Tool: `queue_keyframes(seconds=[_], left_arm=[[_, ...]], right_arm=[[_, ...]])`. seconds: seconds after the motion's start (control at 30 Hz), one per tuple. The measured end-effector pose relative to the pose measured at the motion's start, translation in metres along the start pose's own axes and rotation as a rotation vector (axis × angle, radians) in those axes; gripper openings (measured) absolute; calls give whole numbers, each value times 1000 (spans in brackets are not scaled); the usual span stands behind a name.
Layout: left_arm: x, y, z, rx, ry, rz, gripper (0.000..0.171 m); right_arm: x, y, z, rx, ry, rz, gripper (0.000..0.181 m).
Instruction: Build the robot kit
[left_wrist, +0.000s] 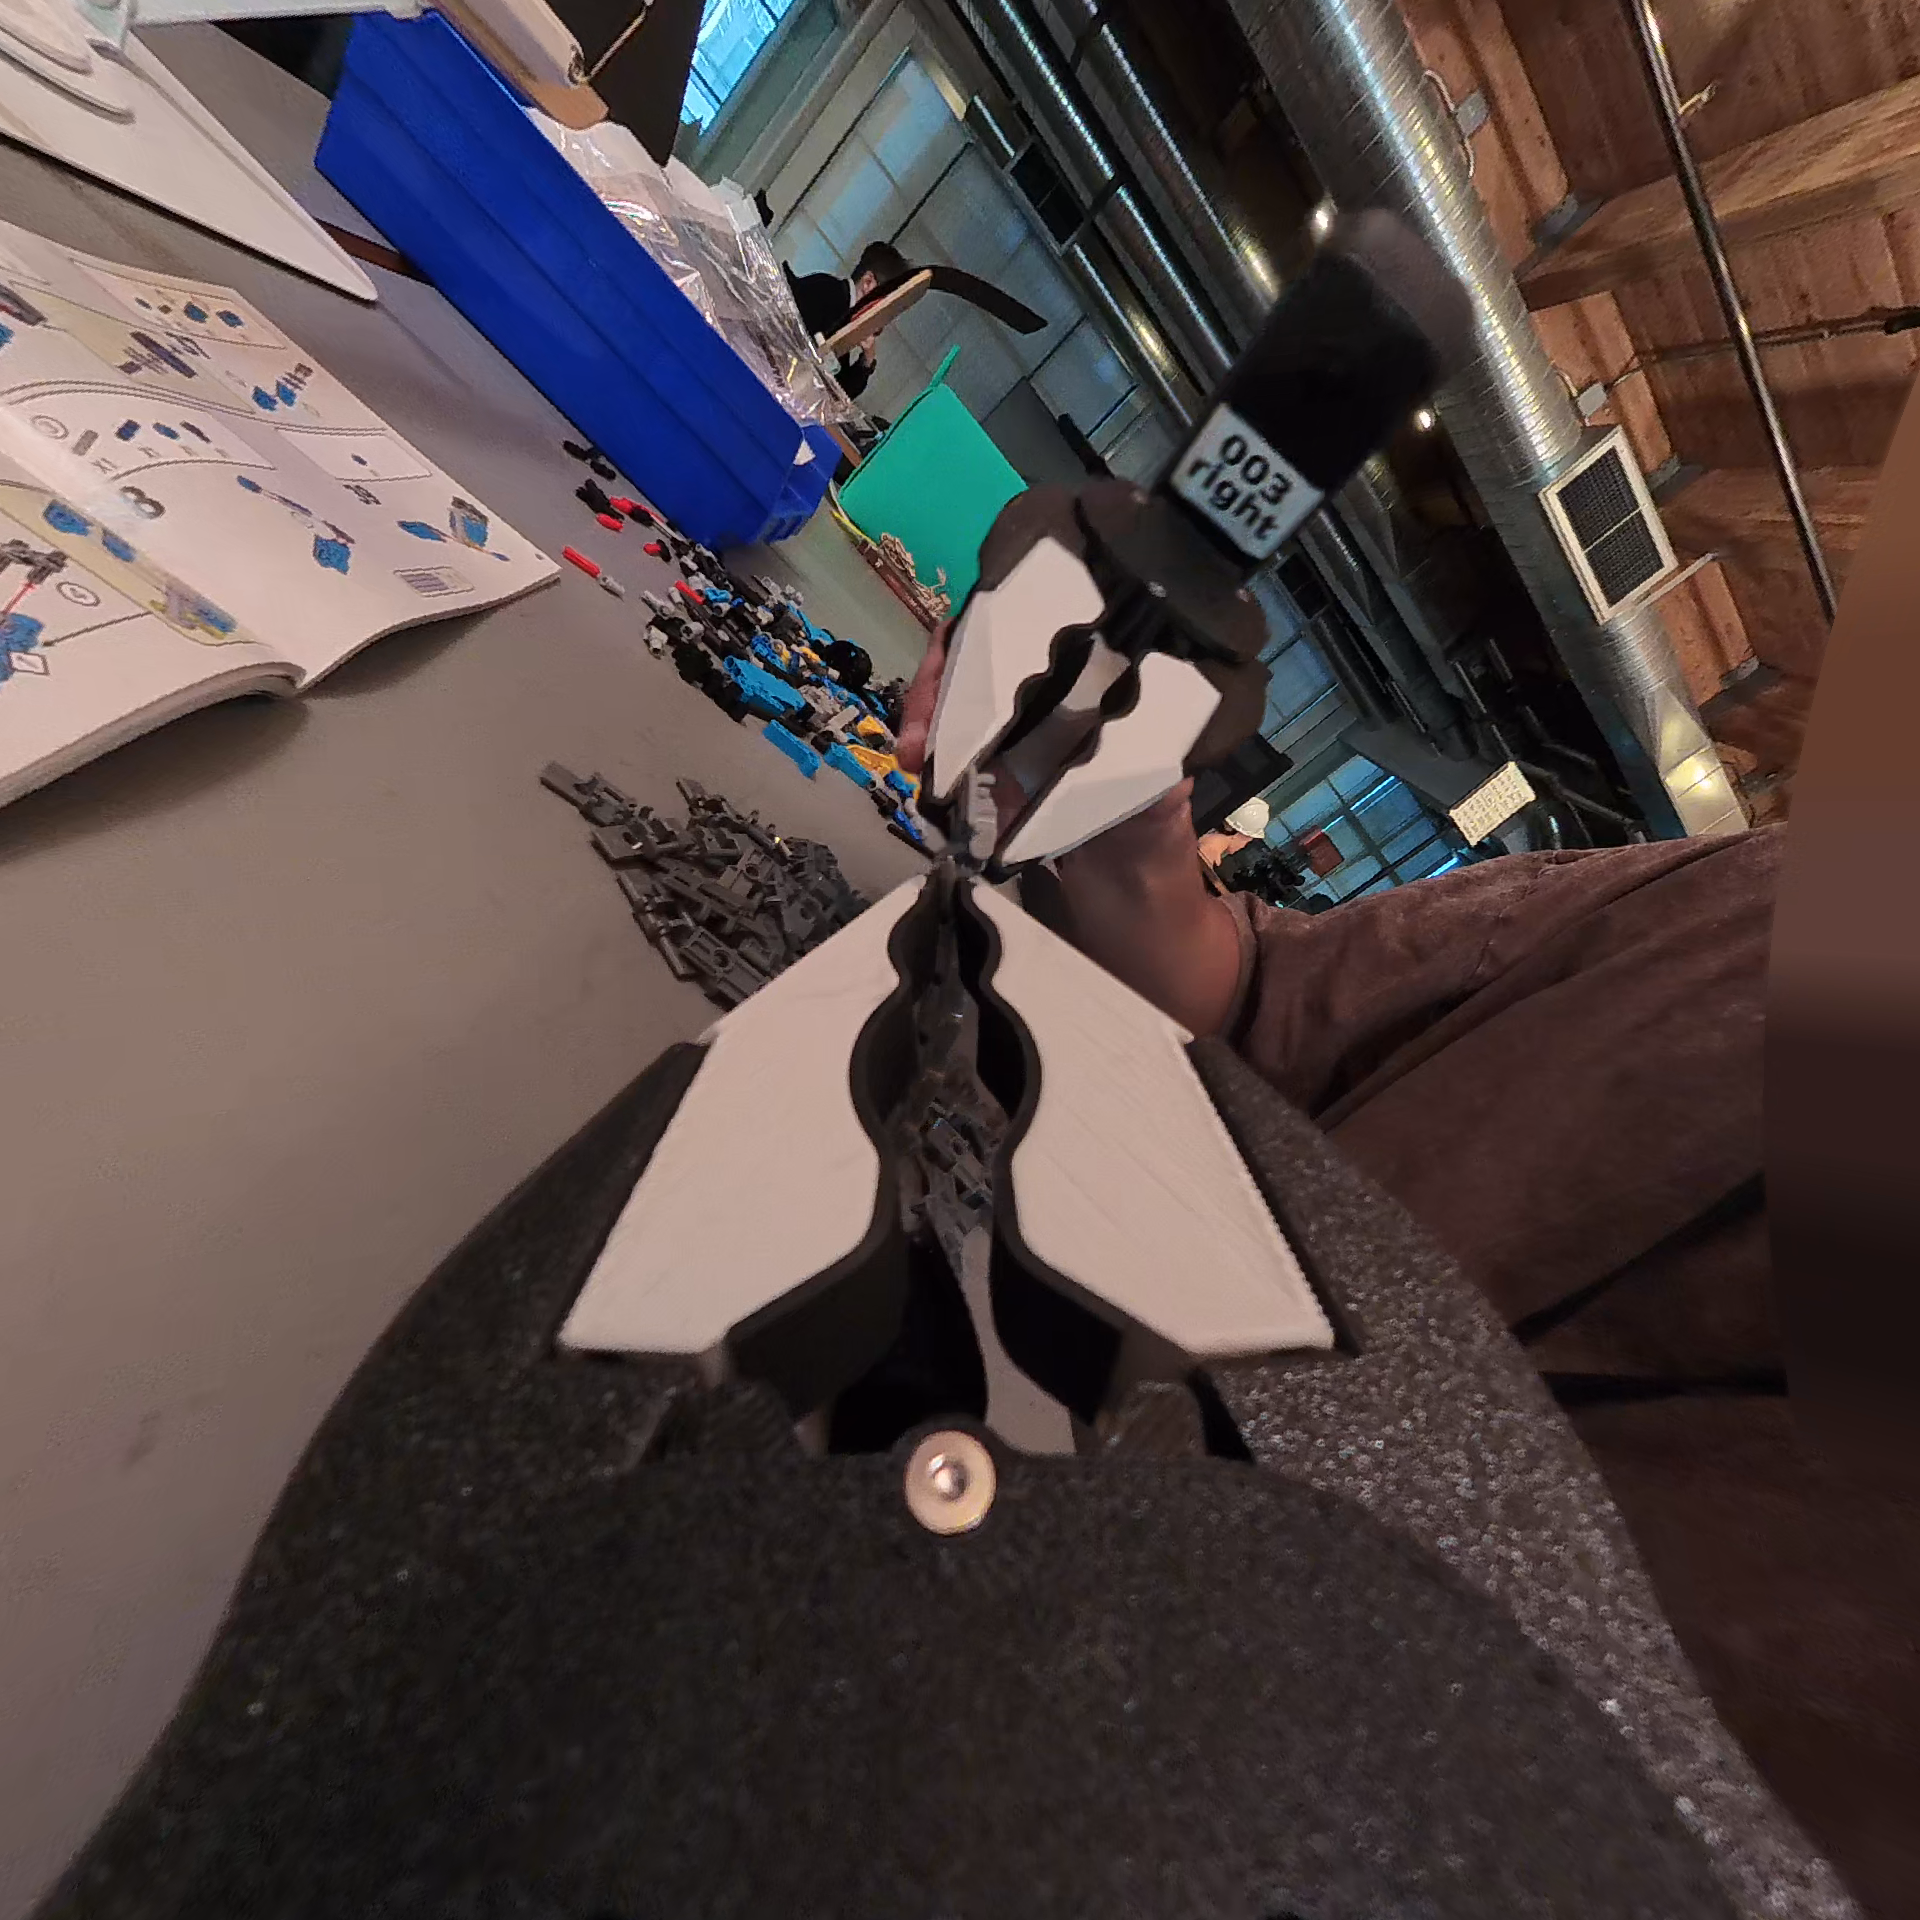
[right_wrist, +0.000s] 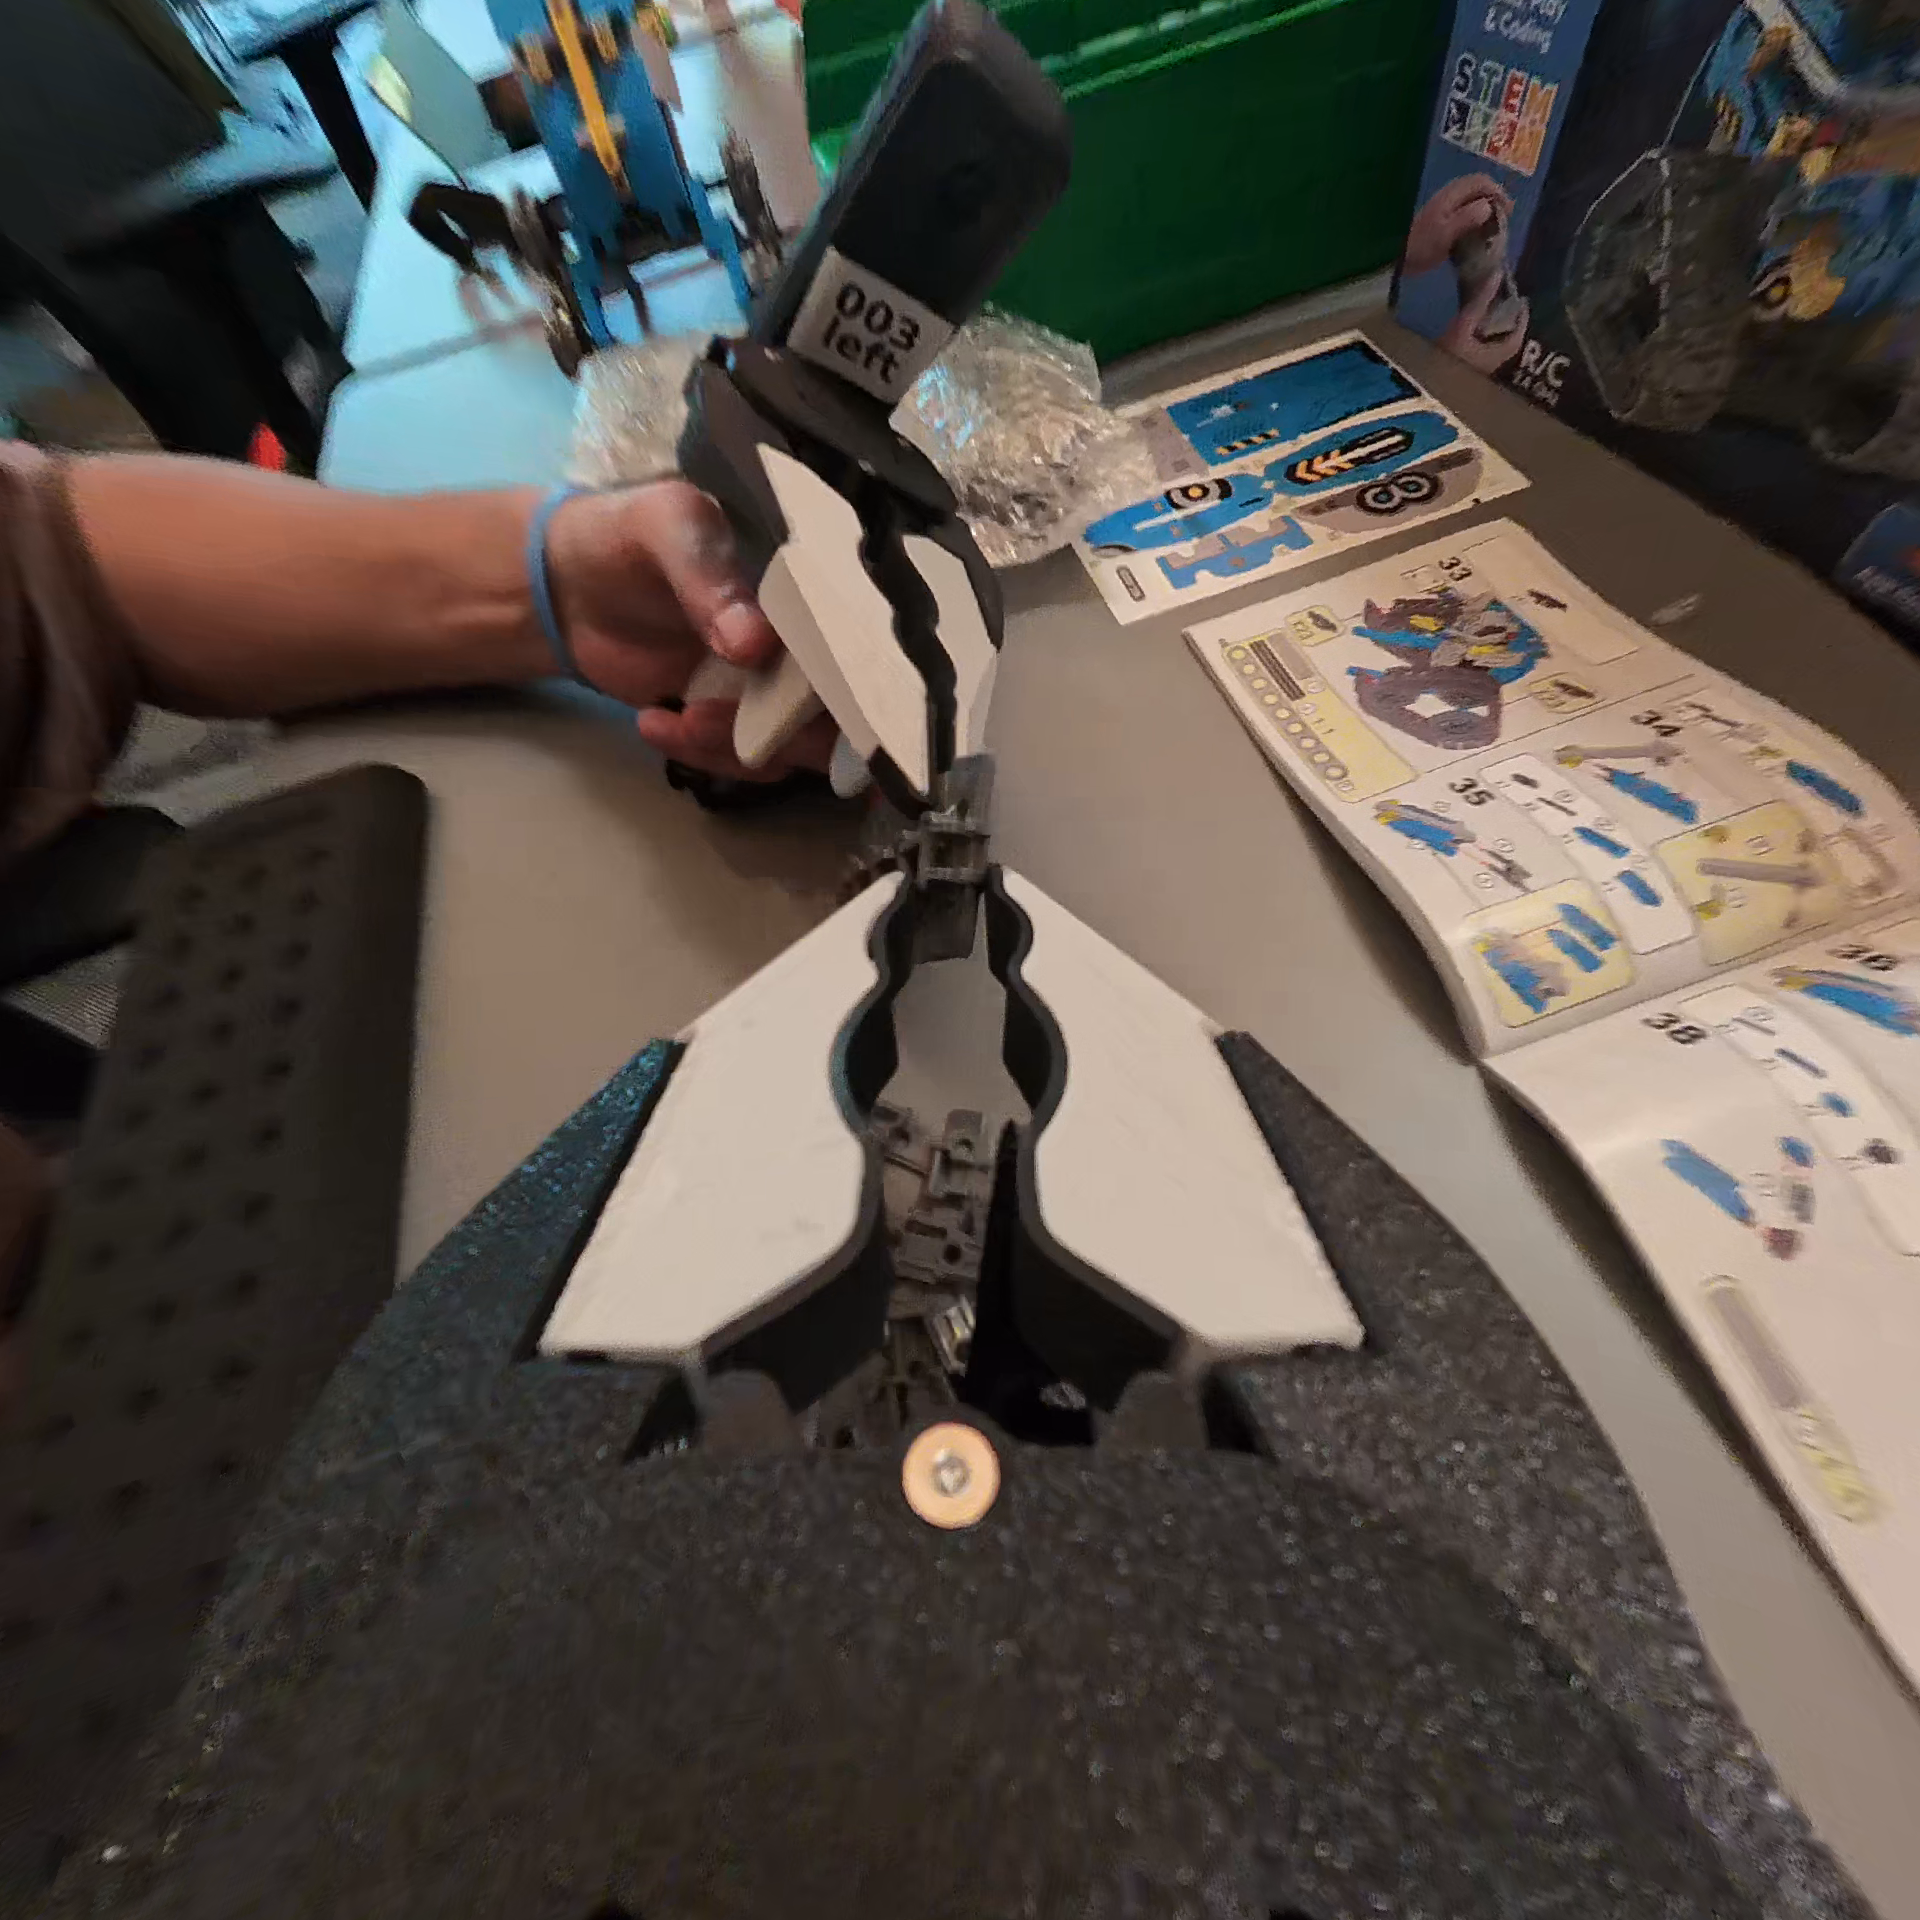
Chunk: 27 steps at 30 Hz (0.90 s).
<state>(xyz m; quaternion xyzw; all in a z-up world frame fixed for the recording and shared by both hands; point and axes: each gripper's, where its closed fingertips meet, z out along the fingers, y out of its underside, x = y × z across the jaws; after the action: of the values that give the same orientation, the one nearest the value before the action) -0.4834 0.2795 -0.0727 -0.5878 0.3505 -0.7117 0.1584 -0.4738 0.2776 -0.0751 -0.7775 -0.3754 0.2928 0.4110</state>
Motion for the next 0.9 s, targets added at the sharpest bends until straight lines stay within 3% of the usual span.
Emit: queue_keyframes(seconds=[0.2,0.33,0.9], left_arm=[[1,5,4,-31,-7,28,1],[4,5,3,-30,12,25,1],[30,31,12,-168,101,197,3]], right_arm=[[-2,11,2,-231,76,-110,16],[-6,8,1,-206,63,-121,14],[-44,15,-5,-152,-410,313,9]])
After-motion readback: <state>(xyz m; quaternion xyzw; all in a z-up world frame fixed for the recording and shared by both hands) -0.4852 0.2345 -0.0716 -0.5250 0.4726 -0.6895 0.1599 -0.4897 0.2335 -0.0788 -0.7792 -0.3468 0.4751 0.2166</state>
